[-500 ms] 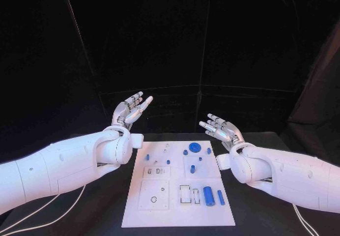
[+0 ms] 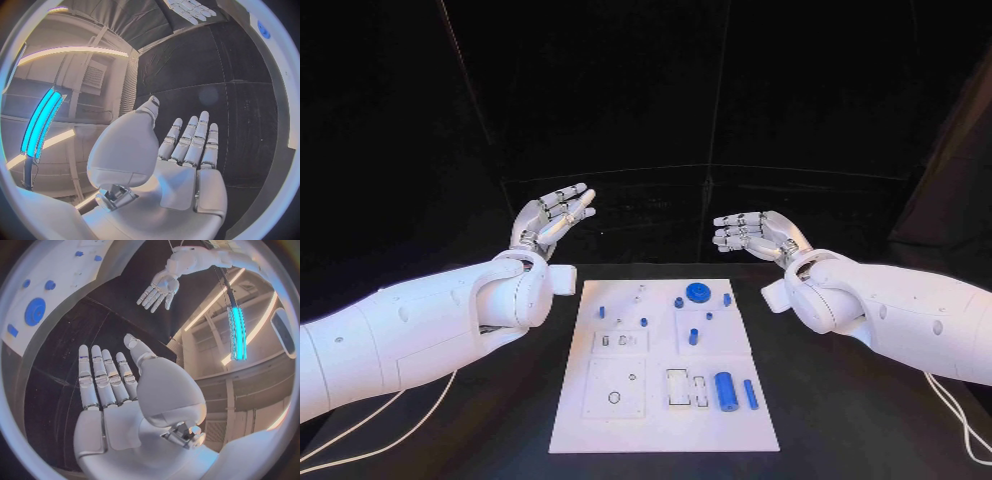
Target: Assemble the parts on the task board
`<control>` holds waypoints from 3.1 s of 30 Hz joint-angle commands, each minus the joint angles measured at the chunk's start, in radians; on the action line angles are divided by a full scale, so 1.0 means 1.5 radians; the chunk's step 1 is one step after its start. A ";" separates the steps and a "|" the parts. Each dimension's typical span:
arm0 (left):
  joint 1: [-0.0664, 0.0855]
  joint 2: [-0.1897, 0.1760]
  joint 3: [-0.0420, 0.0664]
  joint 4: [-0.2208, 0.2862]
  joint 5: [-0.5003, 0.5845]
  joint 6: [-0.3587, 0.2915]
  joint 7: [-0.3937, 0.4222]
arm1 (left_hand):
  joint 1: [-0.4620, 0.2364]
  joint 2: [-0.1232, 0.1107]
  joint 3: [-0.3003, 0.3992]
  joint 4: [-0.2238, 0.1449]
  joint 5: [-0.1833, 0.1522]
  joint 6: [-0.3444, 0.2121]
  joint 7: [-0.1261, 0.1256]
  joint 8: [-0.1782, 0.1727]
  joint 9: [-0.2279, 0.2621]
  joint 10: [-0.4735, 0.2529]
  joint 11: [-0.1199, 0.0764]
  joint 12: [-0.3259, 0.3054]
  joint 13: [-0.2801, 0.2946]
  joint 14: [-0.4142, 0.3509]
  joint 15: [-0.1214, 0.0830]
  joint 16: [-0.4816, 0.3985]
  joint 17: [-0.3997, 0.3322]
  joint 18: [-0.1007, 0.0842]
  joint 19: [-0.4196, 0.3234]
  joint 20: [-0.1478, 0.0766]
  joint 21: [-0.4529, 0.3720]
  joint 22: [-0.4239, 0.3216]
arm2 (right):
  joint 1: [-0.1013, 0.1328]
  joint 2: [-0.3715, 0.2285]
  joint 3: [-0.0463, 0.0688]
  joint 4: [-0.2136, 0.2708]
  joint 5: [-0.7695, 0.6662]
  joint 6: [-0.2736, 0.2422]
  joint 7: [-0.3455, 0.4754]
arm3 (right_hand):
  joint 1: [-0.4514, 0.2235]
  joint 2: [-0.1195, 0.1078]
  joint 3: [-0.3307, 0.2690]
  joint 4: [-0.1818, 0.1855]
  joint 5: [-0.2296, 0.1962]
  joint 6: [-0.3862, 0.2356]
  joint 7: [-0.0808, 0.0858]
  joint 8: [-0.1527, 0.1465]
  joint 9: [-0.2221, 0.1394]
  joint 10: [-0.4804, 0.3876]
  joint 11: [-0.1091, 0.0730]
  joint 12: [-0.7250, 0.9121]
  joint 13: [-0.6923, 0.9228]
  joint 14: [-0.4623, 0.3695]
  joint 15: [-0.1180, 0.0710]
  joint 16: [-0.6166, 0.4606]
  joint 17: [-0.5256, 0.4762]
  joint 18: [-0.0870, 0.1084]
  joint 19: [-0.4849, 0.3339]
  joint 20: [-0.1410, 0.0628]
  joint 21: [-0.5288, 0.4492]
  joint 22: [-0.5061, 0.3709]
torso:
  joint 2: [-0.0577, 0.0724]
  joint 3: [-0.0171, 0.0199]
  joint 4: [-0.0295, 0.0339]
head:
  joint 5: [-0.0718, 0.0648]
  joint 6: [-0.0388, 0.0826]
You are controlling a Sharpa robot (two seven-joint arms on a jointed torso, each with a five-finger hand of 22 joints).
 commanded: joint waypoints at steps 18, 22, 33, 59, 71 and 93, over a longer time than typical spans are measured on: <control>0.006 -0.075 0.000 0.114 -0.073 0.093 -0.032 | 0.040 0.029 -0.011 -0.077 0.004 0.229 0.030 0.032 0.004 0.273 -0.057 0.043 0.006 0.244 -0.066 0.045 0.022 0.041 0.283 -0.032 0.107 0.032 | 0.050 0.020 0.021 0.006 -0.607 0.055 -0.211 | -0.010 -0.064 0.089 -0.036 0.008 0.193 -0.014 -0.018 0.001 0.246 -0.069 -0.048 0.003 0.382 -0.102 0.060 0.058 0.017 0.199 -0.104 0.292 0.149 | 0.063 -0.0100 0.0319 | -0.021 0.007; 0.005 -0.090 0.000 0.145 -0.075 0.094 -0.031 | 0.040 0.029 -0.011 -0.078 0.004 0.229 0.030 0.031 0.003 0.272 -0.057 0.040 0.005 0.244 -0.066 0.044 0.023 0.041 0.284 -0.032 0.107 0.032 | 0.051 0.028 0.022 0.012 -0.681 0.080 -0.242 | -0.020 -0.070 0.101 -0.034 0.004 0.204 -0.020 -0.024 0.001 0.258 -0.073 -0.049 0.004 0.408 -0.112 0.106 0.096 0.018 0.210 -0.111 0.339 0.176 | 0.082 -0.0123 0.0360 | -0.028 0.010; 0.004 -0.103 0.000 0.196 -0.075 0.096 -0.028 | 0.040 0.030 -0.010 -0.082 0.004 0.228 0.032 0.026 0.002 0.269 -0.054 0.031 0.003 0.242 -0.065 0.037 0.023 0.040 0.289 -0.032 0.106 0.030 | 0.052 0.045 0.023 0.013 -0.763 0.122 -0.277 | -0.043 -0.087 0.106 -0.026 -0.057 0.182 -0.020 -0.037 -0.001 0.205 -0.069 -0.051 0.003 0.408 -0.107 0.176 0.156 0.018 0.208 -0.107 0.378 0.197 | 0.108 -0.0140 0.0432 | -0.038 0.014; 0.003 -0.106 0.000 0.212 -0.075 0.102 -0.033 | 0.037 0.028 -0.011 -0.086 0.004 0.224 0.036 0.020 0.002 0.265 -0.051 0.021 0.002 0.239 -0.062 0.029 0.023 0.040 0.292 -0.031 0.104 0.027 | 0.051 0.057 0.022 -0.004 -0.780 0.170 -0.280 | -0.037 -0.076 0.121 -0.019 -0.042 0.169 -0.018 -0.034 0.001 0.189 -0.066 -0.046 0.004 0.396 -0.105 0.484 0.400 -0.003 0.269 -0.103 0.570 0.393 | 0.128 -0.0084 0.0491 | -0.041 0.013; 0.004 -0.107 0.000 0.213 -0.075 0.103 -0.034 | 0.037 0.028 -0.011 -0.087 0.004 0.223 0.036 0.019 0.002 0.264 -0.051 0.020 0.002 0.238 -0.062 0.028 0.023 0.040 0.292 -0.031 0.103 0.026 | 0.051 0.058 0.022 -0.007 -0.772 0.180 -0.277 | -0.036 -0.066 0.151 -0.017 -0.049 0.184 -0.018 -0.031 0.002 0.201 -0.067 -0.044 0.003 0.397 -0.104 0.568 0.480 -0.014 0.294 -0.101 0.631 0.476 | 0.135 -0.0074 0.0477 | -0.040 0.012; 0.004 -0.110 0.000 0.212 -0.075 0.108 -0.036 | 0.037 0.029 -0.011 -0.087 0.004 0.223 0.036 0.019 0.002 0.264 -0.051 0.020 0.002 0.238 -0.062 0.027 0.023 0.040 0.292 -0.031 0.103 0.026 | 0.051 0.060 0.022 -0.008 -0.753 0.161 -0.268 | -0.050 -0.061 0.188 0.000 -0.051 0.208 -0.022 -0.030 0.003 0.223 -0.073 -0.045 0.003 0.393 -0.106 0.620 0.524 -0.021 0.304 -0.103 0.669 0.525 | 0.141 -0.0066 0.0492 | -0.037 0.011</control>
